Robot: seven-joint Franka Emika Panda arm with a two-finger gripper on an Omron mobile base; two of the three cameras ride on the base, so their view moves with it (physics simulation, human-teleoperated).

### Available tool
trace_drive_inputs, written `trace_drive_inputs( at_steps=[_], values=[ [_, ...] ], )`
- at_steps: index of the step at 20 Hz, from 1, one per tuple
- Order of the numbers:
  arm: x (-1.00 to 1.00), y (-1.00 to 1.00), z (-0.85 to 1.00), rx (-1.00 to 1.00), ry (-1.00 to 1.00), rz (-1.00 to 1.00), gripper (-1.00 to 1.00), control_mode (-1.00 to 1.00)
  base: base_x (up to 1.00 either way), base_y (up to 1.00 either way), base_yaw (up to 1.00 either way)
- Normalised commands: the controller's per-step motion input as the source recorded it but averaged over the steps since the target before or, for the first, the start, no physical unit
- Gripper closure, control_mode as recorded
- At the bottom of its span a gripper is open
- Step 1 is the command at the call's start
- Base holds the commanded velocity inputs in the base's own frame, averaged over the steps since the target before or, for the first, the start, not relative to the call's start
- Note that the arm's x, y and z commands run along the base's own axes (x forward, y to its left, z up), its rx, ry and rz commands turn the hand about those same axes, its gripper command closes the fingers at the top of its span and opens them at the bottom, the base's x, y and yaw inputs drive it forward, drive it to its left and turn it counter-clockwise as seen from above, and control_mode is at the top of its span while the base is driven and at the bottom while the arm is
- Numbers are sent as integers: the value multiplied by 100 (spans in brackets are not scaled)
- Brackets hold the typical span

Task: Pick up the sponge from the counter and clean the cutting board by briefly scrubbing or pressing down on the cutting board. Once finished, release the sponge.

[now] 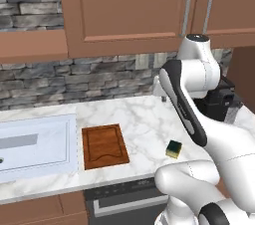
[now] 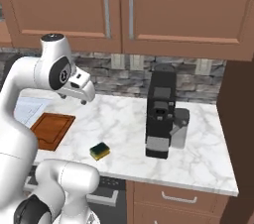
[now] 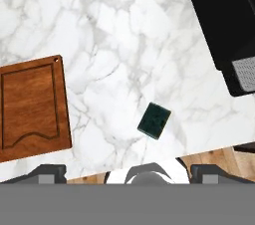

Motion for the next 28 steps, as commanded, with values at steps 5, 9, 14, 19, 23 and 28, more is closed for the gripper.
trace_drive_inputs(
  at_steps=[5, 9, 14, 19, 23, 28],
  values=[
    [0, 0, 0, 0, 0, 0, -100, 100, 15, 55, -3],
    [0, 0, 0, 0, 0, 0, -100, 100, 67, 0, -3],
    [0, 0, 0, 0, 0, 0, -100, 100, 78, 3, -1],
    [0, 0, 0, 0, 0, 0, -100, 100, 70, 2, 0],
    [0, 0, 0, 0, 0, 0, -100, 100, 56, 0, 0],
    [0, 0, 0, 0, 0, 0, -100, 100, 44, 0, 1]
  ],
)
